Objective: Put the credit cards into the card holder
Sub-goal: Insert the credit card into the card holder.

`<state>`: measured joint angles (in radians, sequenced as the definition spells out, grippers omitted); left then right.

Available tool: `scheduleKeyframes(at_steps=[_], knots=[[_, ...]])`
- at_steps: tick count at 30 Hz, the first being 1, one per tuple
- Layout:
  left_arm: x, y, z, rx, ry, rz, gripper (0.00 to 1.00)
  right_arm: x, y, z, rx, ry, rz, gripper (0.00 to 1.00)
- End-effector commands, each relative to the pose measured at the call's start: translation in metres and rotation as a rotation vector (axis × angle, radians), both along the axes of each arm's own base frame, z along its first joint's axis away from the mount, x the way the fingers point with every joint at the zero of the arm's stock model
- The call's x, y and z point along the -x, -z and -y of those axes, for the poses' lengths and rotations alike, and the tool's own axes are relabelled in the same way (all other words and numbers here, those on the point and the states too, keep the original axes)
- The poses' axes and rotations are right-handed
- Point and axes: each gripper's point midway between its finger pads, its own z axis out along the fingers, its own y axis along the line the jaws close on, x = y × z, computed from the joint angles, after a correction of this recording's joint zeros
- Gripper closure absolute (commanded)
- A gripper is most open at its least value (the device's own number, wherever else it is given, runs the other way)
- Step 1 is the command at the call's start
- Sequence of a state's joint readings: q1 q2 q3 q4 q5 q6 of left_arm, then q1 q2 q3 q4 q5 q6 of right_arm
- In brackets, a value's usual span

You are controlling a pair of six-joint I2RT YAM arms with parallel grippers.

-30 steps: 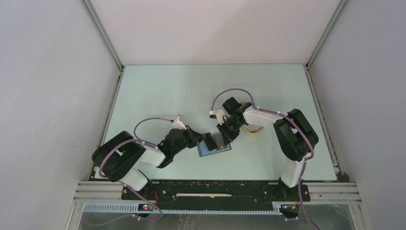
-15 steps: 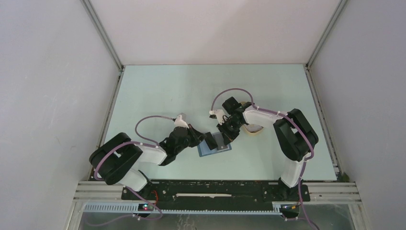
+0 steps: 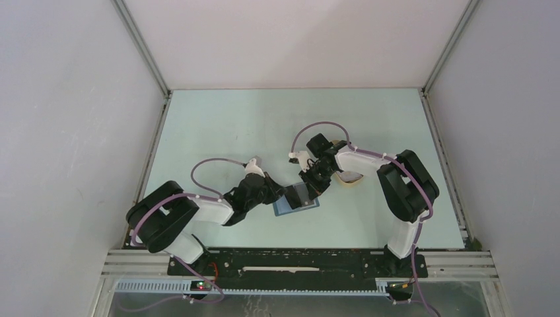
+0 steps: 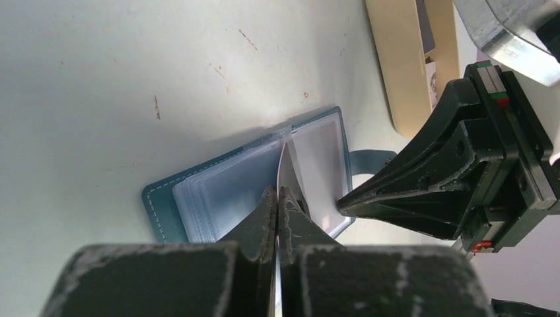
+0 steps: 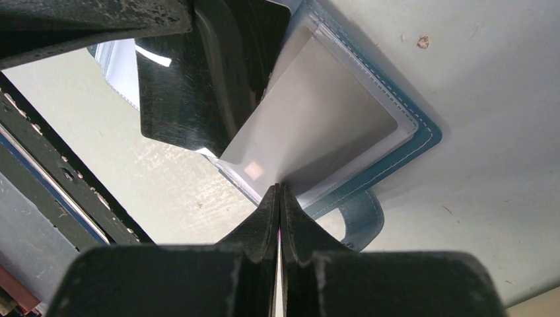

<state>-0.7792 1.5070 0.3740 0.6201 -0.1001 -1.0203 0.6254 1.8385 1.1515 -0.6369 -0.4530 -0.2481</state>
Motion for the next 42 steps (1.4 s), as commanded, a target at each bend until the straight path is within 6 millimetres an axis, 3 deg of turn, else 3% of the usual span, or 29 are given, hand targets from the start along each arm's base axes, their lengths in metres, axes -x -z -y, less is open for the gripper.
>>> scheduleKeyframes(at_steps=[1, 10, 33, 42], knots=[[-0.004, 0.002, 0.009, -0.035, 0.026, -0.012, 1.00, -0.005, -0.008, -0.007, -0.014, -0.028, 0.026, 0.95], [-0.004, 0.011, 0.013, -0.042, 0.030, -0.041, 1.00, -0.004, -0.009, -0.008, -0.018, -0.029, 0.025, 0.95], [0.020, 0.026, 0.007, -0.025, 0.034, -0.154, 1.00, -0.005, -0.009, -0.008, -0.014, -0.030, 0.035, 0.95], [0.017, 0.031, 0.017, -0.026, 0.062, -0.169, 1.00, -0.005, -0.010, -0.008, -0.014, -0.030, 0.037, 0.95]])
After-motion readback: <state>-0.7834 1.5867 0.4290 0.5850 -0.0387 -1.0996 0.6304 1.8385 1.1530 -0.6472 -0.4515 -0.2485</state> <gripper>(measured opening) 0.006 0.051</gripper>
